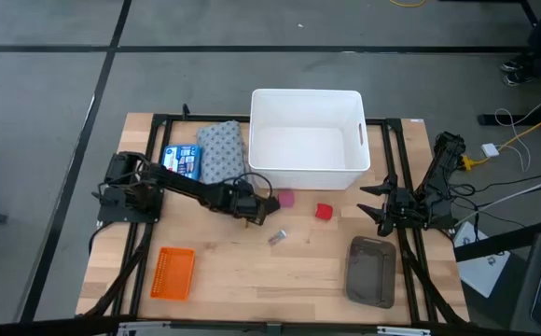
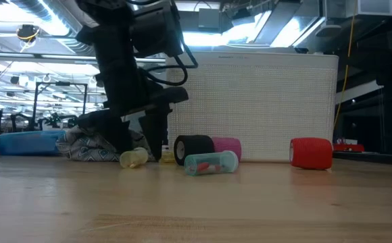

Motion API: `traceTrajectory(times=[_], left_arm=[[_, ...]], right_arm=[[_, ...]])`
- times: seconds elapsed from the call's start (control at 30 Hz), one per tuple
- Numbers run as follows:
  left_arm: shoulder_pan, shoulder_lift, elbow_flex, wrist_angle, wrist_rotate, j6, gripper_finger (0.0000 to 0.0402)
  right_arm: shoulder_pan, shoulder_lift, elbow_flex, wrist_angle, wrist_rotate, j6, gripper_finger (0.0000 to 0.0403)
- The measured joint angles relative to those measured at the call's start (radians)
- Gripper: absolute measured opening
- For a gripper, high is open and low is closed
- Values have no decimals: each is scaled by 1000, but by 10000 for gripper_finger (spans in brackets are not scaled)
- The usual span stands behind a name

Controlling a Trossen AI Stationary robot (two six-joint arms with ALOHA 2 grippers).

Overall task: Pick & Place Medicine items
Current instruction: Put the bottom yellow pill bottle into the orange bin

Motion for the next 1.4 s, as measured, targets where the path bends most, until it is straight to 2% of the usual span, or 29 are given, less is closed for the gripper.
traceTrajectory(times=[0.47, 1.03, 1.4], left_arm=[[-30, 0, 0, -12, 35, -44, 239], [-30, 2, 0, -8, -142, 90, 237], [-29, 2, -4, 56, -174, 161, 158]], right_arm=[[0, 0, 0, 0, 0, 0, 265], [0, 0, 0, 0, 0, 0, 265], [0, 0, 0, 0, 0, 0, 265]])
